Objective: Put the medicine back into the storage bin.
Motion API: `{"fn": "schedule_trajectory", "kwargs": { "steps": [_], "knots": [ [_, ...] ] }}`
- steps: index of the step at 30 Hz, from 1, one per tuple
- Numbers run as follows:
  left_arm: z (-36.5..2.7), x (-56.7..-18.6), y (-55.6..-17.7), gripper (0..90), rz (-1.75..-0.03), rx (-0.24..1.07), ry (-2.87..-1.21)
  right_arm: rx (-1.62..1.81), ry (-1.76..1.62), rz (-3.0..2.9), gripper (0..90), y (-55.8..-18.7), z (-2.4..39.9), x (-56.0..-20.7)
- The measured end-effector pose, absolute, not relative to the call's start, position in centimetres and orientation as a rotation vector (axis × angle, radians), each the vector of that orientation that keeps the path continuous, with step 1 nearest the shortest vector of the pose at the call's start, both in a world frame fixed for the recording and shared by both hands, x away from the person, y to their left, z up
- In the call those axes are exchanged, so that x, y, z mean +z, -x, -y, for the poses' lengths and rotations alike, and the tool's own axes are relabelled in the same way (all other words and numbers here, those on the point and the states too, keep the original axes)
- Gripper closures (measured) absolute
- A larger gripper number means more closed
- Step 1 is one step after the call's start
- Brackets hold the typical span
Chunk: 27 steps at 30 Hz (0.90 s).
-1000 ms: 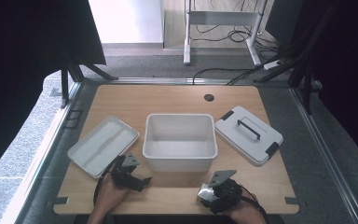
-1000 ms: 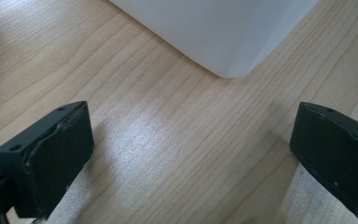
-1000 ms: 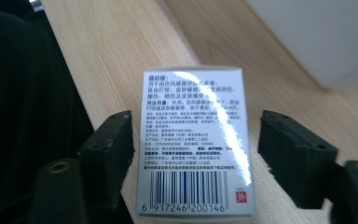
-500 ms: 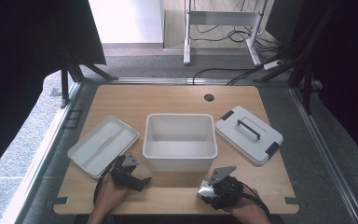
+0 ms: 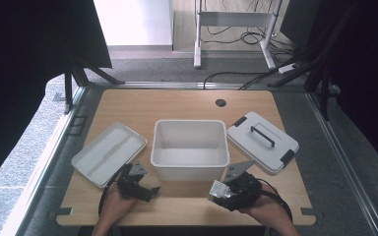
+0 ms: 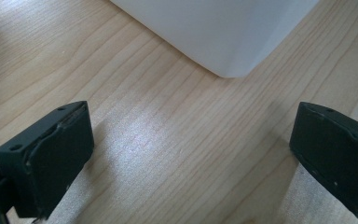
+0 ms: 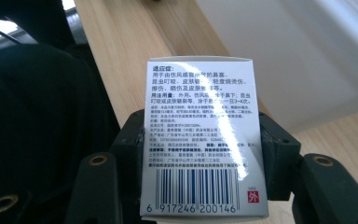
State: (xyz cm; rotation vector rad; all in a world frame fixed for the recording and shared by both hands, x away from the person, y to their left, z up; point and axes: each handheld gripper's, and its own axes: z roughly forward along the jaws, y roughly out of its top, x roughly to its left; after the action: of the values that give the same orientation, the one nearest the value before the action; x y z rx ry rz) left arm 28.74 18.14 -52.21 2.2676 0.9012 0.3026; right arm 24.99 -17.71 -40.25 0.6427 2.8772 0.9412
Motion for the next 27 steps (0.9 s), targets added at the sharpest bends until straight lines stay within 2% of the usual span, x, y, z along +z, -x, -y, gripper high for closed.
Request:
{"fn": "schedule_trajectory", "kwargs": {
  "steps": [12, 27],
  "knots": [
    [-18.1, -52.2, -28.7, 0.0, -0.906, 0.302, -2.267, 0.981, -0.634, -2.867, 45.5, -27.3, 17.4, -35.3],
    [-18.1, -52.2, -28.7, 0.0, -0.918, 0.301, -2.260, 0.974, -0.695, -2.752, 45.5, -32.9, 16.0, -32.6]
  ]
}}
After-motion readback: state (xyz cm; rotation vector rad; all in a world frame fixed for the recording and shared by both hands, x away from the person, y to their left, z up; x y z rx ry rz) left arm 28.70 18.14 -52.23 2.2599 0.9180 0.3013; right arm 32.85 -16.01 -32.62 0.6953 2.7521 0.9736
